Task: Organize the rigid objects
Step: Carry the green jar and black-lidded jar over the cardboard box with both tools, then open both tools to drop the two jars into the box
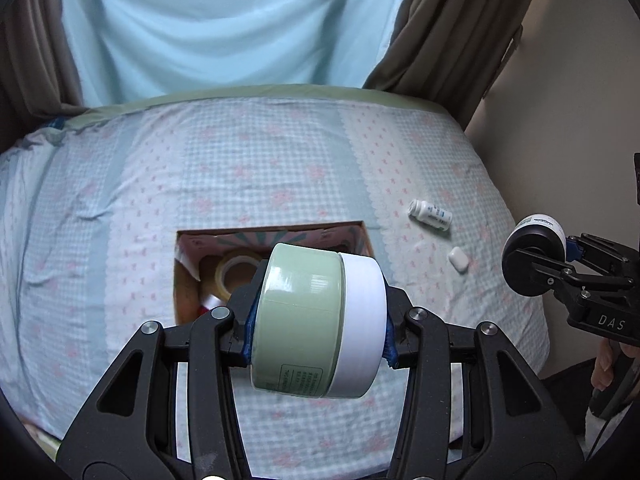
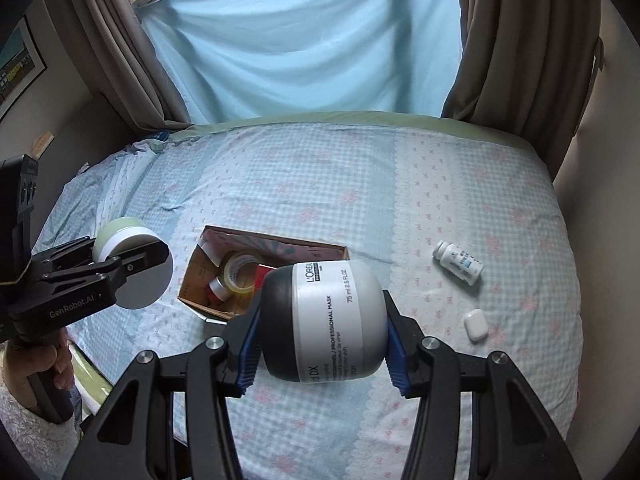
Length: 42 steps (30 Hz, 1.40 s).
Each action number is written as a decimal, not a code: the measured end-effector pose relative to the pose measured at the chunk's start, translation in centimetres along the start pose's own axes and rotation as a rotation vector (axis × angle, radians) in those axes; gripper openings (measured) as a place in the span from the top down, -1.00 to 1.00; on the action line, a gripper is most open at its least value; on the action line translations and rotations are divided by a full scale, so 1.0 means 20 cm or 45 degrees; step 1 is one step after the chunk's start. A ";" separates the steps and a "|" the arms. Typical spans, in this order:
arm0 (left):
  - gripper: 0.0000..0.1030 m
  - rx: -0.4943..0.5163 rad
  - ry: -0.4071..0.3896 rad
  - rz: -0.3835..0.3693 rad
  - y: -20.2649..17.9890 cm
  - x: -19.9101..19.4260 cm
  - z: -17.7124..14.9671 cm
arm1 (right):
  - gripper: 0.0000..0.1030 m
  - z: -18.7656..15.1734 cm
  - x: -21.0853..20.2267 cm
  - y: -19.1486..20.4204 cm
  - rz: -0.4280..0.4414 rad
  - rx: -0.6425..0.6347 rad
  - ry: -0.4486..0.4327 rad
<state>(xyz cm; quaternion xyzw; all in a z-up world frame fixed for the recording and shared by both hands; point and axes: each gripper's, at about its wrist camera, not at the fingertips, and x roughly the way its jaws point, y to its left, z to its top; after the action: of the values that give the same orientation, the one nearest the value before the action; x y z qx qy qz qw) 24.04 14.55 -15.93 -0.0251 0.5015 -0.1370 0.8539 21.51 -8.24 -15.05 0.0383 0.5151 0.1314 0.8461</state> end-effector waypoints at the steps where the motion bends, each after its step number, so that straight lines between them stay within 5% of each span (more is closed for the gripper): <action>1: 0.20 -0.004 0.011 -0.011 0.07 0.01 -0.01 | 0.06 0.01 0.04 0.05 0.004 0.013 0.013; 16: 0.20 -0.015 0.294 -0.109 0.68 0.65 0.02 | 0.06 0.03 0.78 0.41 -0.056 0.178 0.261; 29: 0.22 0.078 0.499 -0.134 0.64 1.21 0.01 | 0.06 -0.08 1.25 0.23 -0.189 0.208 0.430; 38: 0.20 0.184 0.534 -0.081 0.58 1.32 0.03 | 0.06 -0.10 1.37 0.14 -0.190 0.241 0.500; 40: -0.03 0.184 0.516 -0.070 0.57 1.30 0.04 | 0.06 -0.10 1.38 0.14 -0.172 0.246 0.488; 41: -0.84 0.181 0.511 -0.073 0.56 1.29 0.05 | 0.04 -0.10 1.37 0.14 -0.154 0.250 0.468; 42: -1.00 0.177 0.492 -0.070 0.56 1.27 0.06 | -0.05 -0.10 1.37 0.15 -0.146 0.252 0.461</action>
<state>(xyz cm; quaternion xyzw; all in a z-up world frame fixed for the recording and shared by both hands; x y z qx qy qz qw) 39.04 18.63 -38.96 0.0470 0.6446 -0.1968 0.7373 31.09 1.61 -39.02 0.0677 0.6703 0.0365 0.7381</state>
